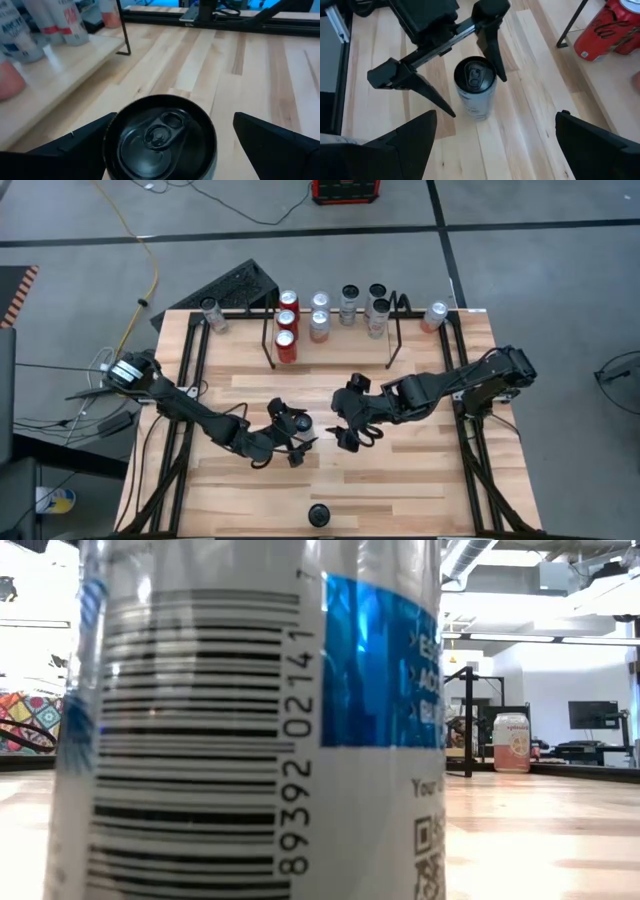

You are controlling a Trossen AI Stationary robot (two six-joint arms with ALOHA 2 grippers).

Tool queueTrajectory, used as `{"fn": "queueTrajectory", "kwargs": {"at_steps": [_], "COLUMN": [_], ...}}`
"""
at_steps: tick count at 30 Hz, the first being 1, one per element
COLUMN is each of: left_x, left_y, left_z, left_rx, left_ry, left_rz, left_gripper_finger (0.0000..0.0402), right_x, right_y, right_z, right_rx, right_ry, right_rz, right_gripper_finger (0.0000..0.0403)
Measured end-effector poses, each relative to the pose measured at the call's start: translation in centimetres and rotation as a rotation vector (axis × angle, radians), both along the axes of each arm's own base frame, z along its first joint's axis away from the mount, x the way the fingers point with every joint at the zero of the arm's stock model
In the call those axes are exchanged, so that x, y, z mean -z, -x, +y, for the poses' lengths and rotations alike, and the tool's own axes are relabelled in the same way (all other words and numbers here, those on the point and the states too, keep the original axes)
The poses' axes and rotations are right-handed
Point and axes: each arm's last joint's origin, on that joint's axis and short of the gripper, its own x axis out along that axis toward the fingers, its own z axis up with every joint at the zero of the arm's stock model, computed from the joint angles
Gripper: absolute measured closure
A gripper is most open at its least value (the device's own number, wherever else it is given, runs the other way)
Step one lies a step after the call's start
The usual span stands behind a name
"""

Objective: Place canned beverage on shelf
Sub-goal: Put the top white blue soda can on the shelf aligned with the other white blue soda can

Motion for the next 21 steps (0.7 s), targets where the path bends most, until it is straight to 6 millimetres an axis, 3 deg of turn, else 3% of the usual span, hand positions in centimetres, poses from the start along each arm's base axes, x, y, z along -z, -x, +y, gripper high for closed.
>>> {"fn": "queueTrajectory", "kwargs": {"at_steps": [8, 12, 16, 21], "left_x": [-0.05, 0.13, 0.25, 0.25], "left_y": [0.08, 0.16, 0.21, 0.03], "left_z": [0.15, 0.18, 0.19, 0.25], "left_rx": [-0.06, -0.066, -0.059, 0.007], "left_ry": [0.048, 0.053, 0.047, 0.069], "left_rz": [-0.037, -0.023, -0.007, 0.011], "left_gripper_finger": [0.0033, 0.0077, 0.0156, 0.0163], "right_x": [0.01, 0.03, 0.03, 0.03], "right_y": [0.02, 0.04, 0.04, 0.04], "right_z": [0.03, 0.01, 0.01, 0.02], "right_rx": [0.016, 0.018, 0.018, 0.023], "right_ry": [-0.017, -0.017, -0.017, -0.022], "right_rz": [-0.002, 0.001, 0.001, 0.001], "right_gripper_finger": [0.0019, 0.0019, 0.0019, 0.0019]}}
